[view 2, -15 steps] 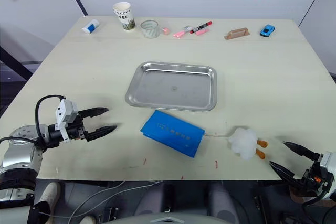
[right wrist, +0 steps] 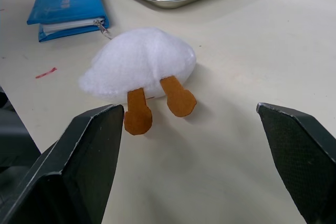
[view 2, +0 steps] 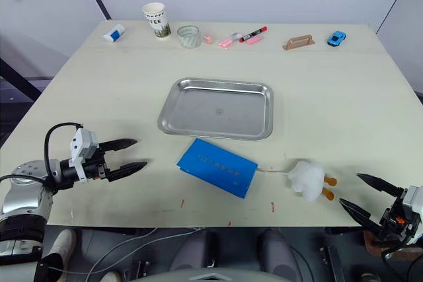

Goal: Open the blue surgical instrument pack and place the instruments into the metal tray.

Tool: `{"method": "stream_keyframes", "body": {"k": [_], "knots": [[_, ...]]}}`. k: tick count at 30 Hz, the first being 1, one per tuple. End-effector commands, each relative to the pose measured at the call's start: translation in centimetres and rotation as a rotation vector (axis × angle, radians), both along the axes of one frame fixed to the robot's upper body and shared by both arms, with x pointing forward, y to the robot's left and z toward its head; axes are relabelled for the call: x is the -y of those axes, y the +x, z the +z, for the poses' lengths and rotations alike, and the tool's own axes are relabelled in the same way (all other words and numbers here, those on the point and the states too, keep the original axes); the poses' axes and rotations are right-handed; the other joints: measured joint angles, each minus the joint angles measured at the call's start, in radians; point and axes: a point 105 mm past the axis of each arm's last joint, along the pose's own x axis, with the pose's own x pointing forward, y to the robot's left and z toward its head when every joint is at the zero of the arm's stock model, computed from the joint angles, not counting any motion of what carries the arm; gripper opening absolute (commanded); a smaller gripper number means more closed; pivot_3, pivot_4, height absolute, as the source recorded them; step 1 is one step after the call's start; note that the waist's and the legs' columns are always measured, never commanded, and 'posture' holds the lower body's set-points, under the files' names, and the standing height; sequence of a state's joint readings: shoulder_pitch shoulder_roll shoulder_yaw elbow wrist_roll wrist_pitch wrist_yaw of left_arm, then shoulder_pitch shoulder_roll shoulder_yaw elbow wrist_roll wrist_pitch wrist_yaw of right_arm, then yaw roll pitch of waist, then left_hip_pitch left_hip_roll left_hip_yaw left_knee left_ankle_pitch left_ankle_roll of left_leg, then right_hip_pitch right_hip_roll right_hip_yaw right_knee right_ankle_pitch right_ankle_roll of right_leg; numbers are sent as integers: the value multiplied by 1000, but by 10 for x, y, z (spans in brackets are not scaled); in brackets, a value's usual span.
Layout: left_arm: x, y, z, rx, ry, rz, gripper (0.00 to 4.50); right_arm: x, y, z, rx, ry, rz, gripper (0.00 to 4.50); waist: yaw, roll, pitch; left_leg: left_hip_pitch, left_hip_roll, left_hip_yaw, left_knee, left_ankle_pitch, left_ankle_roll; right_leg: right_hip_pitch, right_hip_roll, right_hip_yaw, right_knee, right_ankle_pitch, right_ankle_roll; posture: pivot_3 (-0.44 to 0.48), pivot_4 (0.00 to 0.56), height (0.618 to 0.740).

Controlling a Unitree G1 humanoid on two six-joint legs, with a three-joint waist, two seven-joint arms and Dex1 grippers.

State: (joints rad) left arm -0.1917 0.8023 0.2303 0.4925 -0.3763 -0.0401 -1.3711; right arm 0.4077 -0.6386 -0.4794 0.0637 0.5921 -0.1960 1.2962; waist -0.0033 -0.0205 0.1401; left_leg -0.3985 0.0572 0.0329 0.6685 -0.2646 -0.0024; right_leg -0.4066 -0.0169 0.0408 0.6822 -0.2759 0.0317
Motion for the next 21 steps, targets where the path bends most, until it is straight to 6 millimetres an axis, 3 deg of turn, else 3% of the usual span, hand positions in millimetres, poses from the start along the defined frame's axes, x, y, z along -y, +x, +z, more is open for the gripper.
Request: {"method": "stream_keyframes", "body": {"k": [1,5,11,21], "knots": [[-5,-2,12,47,1,-1,4500,3,1,9,26,-20,-1,4437,0,0,0,0,0,0,0,0,0,0,0,0,0,0,0,0,150,728],[-5,-3,12,47,-4,-6,4500,2,1,10,30,-19,7,4437,0,0,0,0,0,0,0,0,0,0,0,0,0,0,0,0,150,728],[0,-5,13,-1,-10,-64,4500,-15,5,29,51,19,78,4437,-1,0,0,0,0,0,0,0,0,0,0,0,0,0,0,0,150,728],[32,-2,19,31,-7,-216,4500,-93,28,59,92,-44,235,4437,-1,0,0,0,0,-1,0,0,0,0,0,0,0,0,0,0,150,728]]}}
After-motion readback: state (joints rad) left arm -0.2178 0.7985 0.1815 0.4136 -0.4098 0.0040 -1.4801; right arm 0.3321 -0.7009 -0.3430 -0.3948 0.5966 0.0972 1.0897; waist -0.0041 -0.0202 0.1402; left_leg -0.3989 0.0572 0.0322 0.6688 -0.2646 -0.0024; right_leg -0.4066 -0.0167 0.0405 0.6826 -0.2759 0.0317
